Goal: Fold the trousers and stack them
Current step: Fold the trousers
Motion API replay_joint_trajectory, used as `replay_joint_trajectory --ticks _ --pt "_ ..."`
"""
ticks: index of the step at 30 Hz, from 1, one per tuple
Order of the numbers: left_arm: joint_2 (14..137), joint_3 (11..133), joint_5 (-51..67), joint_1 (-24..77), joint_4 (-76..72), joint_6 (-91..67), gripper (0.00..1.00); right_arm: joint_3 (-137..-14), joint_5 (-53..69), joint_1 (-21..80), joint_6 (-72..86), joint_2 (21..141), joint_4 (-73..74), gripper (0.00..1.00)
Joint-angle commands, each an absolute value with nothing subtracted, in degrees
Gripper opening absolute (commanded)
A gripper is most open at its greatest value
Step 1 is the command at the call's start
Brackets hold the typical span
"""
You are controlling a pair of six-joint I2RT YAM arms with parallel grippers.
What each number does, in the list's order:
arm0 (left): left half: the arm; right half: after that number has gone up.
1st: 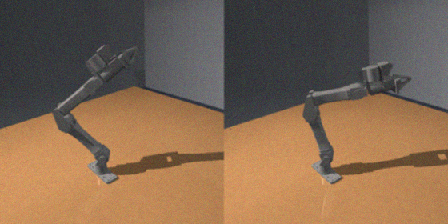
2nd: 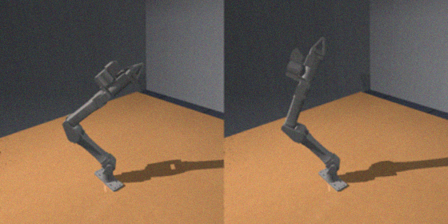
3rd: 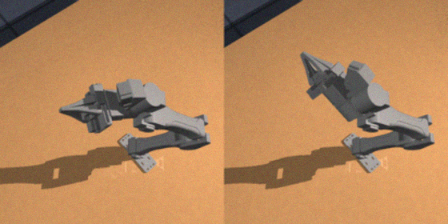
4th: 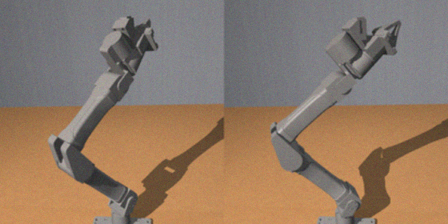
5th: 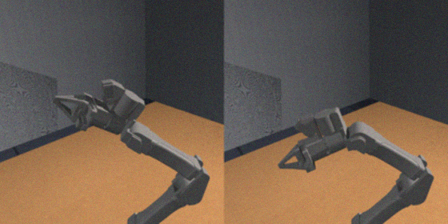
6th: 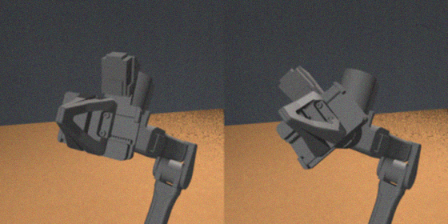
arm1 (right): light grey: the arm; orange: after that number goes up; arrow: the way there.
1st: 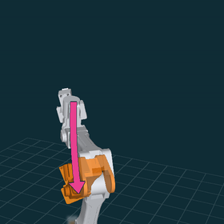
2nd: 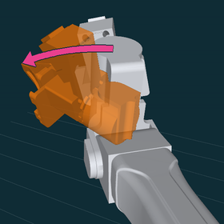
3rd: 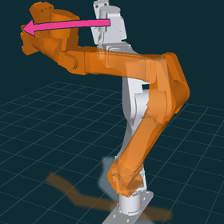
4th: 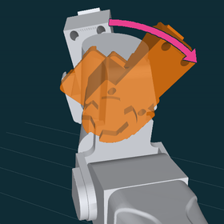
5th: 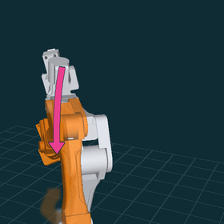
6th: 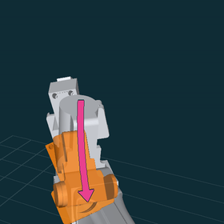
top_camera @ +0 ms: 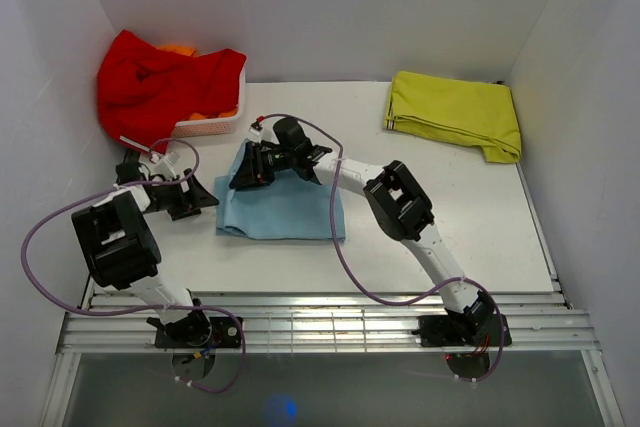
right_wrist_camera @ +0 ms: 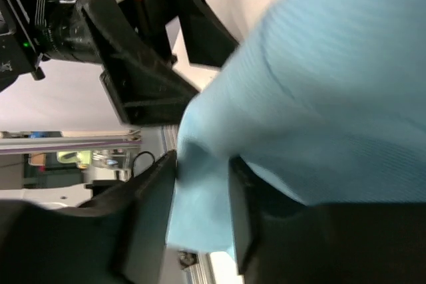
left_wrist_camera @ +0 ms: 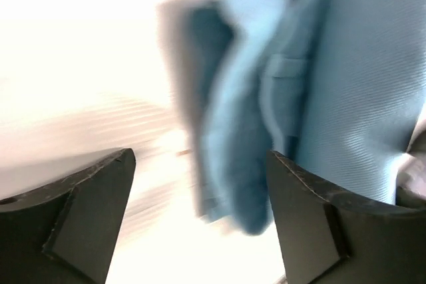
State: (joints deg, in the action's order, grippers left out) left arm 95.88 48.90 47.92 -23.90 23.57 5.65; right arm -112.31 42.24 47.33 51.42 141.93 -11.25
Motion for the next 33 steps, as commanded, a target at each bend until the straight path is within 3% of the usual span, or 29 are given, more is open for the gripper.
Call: replay_joint_trajectory --ticks 1,5,11,13,17,18,20,26,33 --pt "92.82 51.23 39.99 -29.26 27.33 9.22 0.91 -115.49 42.97 47.73 51.85 140.63 -17.75 0.47" --pt "92.2 54.13 45.33 -33.13 32.32 14.65 0.9 -116.63 44.82 46.76 51.07 136.86 -20.73 0.67" --pt "87.2 56.69 56.24 -31.82 36.21 19.34 0.85 -115.23 47.9 42.72 39.51 126.68 -13.82 0.8" --pt "86.05 58.09 58.69 -30.15 36.04 19.42 0.81 -112.25 47.99 39.49 34.48 123.07 -7.05 0.77" --pt "85.07 61.17 59.6 -24.36 32.88 16.88 0.74 -102.86 49.21 31.57 24.01 116.99 1.48 0.47" --pt "85.51 61.52 59.07 -21.47 31.83 14.44 0.74 -102.22 49.74 28.77 21.99 116.81 2.97 0.47" --pt "86.65 61.96 58.28 -19.43 27.8 11.18 0.73 -103.52 48.7 26.99 11.29 118.29 11.3 0.61" --pt "95.0 64.51 54.68 -14.95 24.09 6.16 0.81 -121.63 41.85 24.61 -22.44 129.18 38.64 0.81" --pt "100.45 69.07 46.24 -13.71 18.98 2.55 0.83 -109.43 44.37 21.62 -32.6 129.11 28.57 0.9"
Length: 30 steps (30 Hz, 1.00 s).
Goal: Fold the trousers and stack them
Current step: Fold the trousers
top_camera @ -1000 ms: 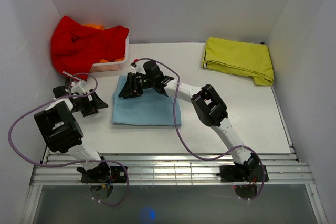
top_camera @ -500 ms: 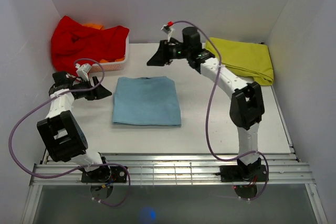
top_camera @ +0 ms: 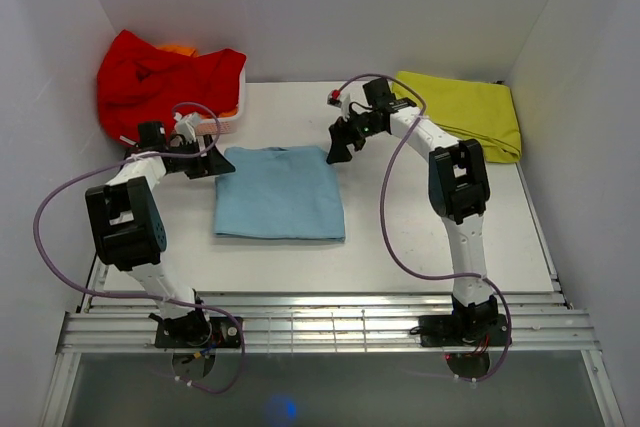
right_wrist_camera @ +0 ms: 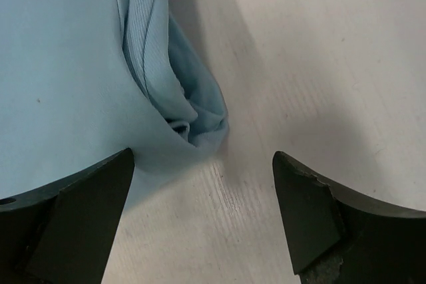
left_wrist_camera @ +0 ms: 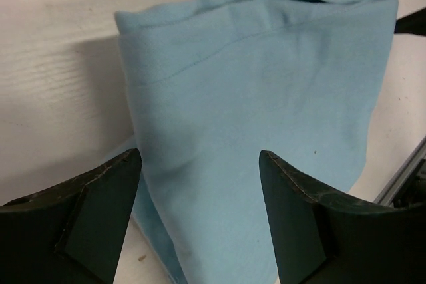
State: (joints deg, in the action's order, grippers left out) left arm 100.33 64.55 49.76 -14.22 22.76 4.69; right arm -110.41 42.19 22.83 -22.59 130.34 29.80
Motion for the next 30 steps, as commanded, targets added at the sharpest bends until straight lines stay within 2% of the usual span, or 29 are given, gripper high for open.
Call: replay_joint_trajectory --ticks 1,7,14,18,21,22,24,25,26,27,30 --pt "102.29 69.86 45.53 -13.45 19.77 2.64 0.82 -110.29 46.65 21.62 -33.65 130.24 29.0 0.9" --pt "106.96 74.61 44.82 -13.18 19.51 3.08 0.8 -110.13 53.17 21.8 -36.82 131.39 26.02 0.89" --pt "110.56 76.81 46.58 -12.39 19.69 0.88 0.76 -111.27 53.79 23.11 -41.65 132.19 27.15 0.88" --pt "110.66 76.03 48.34 -12.48 19.95 0.62 0.62 -111.36 53.7 24.52 -45.52 132.1 29.35 0.83" --pt "109.43 74.8 47.73 -12.48 19.43 -1.23 0.48 -111.53 52.91 25.13 -47.81 132.27 30.93 0.66" --pt "108.73 74.45 47.55 -12.48 18.99 -1.32 0.38 -111.71 52.65 25.22 -48.07 132.71 31.37 0.51" --pt "108.02 73.83 47.2 -12.39 18.98 -1.23 0.26 -112.41 51.34 25.22 -49.39 133.06 33.3 0.37" --pt "107.5 73.48 47.2 -12.48 19.16 -1.06 0.14 -113.02 50.63 25.22 -49.48 133.24 33.75 0.19" --pt "106.27 73.22 47.11 -12.48 19.33 -0.62 0.07 -113.38 49.75 25.22 -49.48 133.33 34.27 0.09" --pt "105.65 72.78 46.85 -12.39 19.68 -0.27 0.01 -113.47 47.74 25.22 -49.48 133.33 34.97 0.08" --pt "102.31 71.46 45.79 -12.74 21.18 1.74 0.0 -113.47 44.22 24.88 -49.22 132.98 36.12 0.08"
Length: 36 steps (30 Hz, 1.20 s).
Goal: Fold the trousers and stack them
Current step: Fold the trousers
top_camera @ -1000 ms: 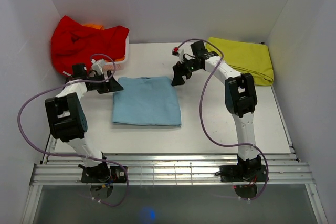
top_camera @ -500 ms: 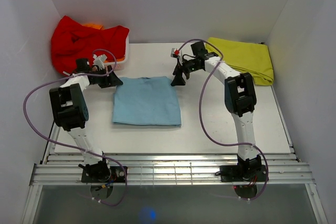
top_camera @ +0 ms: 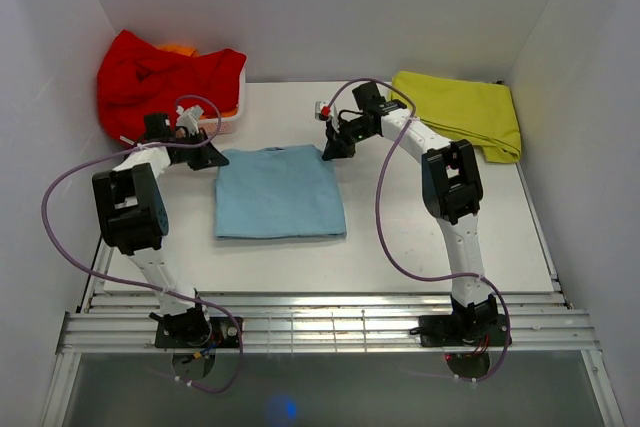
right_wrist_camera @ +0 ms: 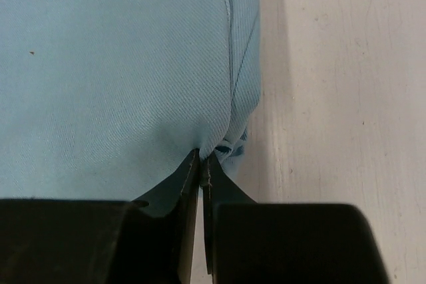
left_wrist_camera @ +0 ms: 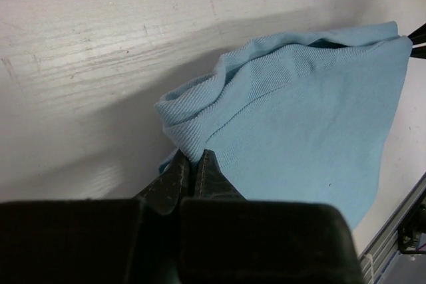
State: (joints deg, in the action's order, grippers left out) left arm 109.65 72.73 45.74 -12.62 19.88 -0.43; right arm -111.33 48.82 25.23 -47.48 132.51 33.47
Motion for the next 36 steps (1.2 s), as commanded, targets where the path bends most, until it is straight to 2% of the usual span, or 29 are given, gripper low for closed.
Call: replay_joint_trajectory --ticks 1,9,18,19,21,22,23,25,26,27,30,34,36 --pt "101.26 70.32 43.88 -12.83 21.62 2.11 0.0 -113.55 43.51 24.87 -49.22 132.89 36.91 0.08" --pt "96.59 65.4 37.27 -14.68 20.83 2.46 0.0 -115.05 36.67 23.99 -46.15 133.86 37.62 0.08" --pt "108.09 64.95 29.36 -15.91 15.39 2.28 0.0 -118.21 29.01 25.75 -44.38 136.84 39.89 0.08" --pt "109.06 65.47 29.27 -15.91 14.68 2.2 0.0 -119.26 28.13 25.93 -44.56 137.19 40.34 0.11" --pt "112.05 68.71 30.84 -15.91 15.64 2.63 0.09 -120.06 26.38 26.1 -43.51 136.67 40.95 0.25" --pt "112.58 69.69 31.2 -16.0 17.3 2.98 0.16 -120.32 25.67 26.1 -42.9 136.06 40.87 0.37" --pt "111.89 70.39 32.07 -15.91 17.66 3.42 0.34 -120.06 25.23 25.67 -42.37 135.27 40.96 0.47" --pt "109.61 71.45 34.79 -15.91 18.54 5.18 0.52 -119.18 24.87 24.97 -40.26 131.94 40.52 0.65" --pt "108.21 71.98 35.5 -15.91 19.15 5.79 0.58 -118.48 25.05 24.0 -39.04 130.62 40.34 0.66" --pt "105.5 72.59 35.77 -15.91 20.03 6.32 0.69 -118.13 25.74 23.39 -37.81 129.3 40.17 0.66" --pt "101.26 74.97 38.48 -15.91 24.42 10.1 0.8 -118.04 30.83 20.92 -30.34 125.08 40.69 0.64" --pt "92.4 73.04 46.82 -15.91 29.24 14.92 0.84 -114.89 43.57 20.74 -20.77 121.56 43.33 0.64" --pt "91.15 70.94 54.03 -15.82 31.89 15.73 0.84 -109.37 50.67 21.09 -12.42 118.15 37.9 0.64"
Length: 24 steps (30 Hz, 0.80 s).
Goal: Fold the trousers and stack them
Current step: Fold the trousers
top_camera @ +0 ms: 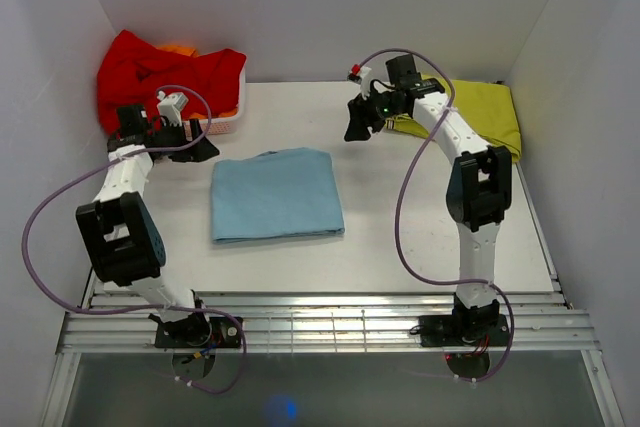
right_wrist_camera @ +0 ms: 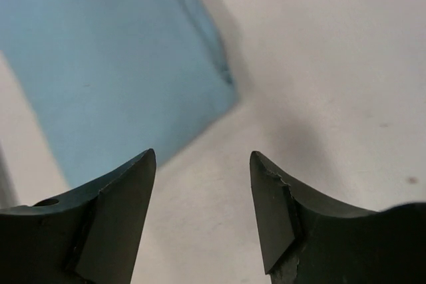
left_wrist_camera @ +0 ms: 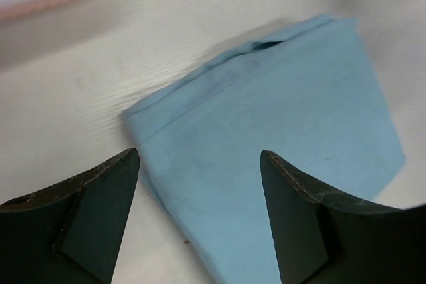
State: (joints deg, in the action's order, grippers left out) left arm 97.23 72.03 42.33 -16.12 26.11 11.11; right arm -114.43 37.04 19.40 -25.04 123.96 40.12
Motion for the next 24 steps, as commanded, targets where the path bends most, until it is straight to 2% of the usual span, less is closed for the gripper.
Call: replay_joint_trajectory --ticks 1,3,6,11,18,21,24 --pt "90.88 70.06 56.05 -15.82 33.73 15.82 0.83 -103.59 52.54 21.53 -10.57 116.99 35.88 0.64" --pt "91.49 66.46 61.95 -15.82 34.98 16.08 0.81 -98.55 59.19 22.5 -3.46 114.8 28.44 0.64" --pt "94.12 61.9 63.1 -15.73 34.98 15.56 0.75 -88.88 65.98 23.64 11.44 114.43 12.74 0.62" --pt "98.26 57.4 57.23 -15.73 31.3 13.1 0.72 -74.56 63.12 25.05 19.95 115.57 -0.95 0.58" --pt "101.17 55.99 51.33 -15.73 28.65 13.7 0.75 -66.28 56.69 23.73 17.49 112.16 -0.09 0.6" --pt "95.64 56.95 53.17 -15.38 28.83 18.44 0.78 -66.18 55.64 22.07 14.33 105.24 5.35 0.62" --pt "86.51 57.04 49.59 -11.79 27.95 25.73 0.8 -62.94 52.31 20.04 14.85 99.43 6.59 0.66"
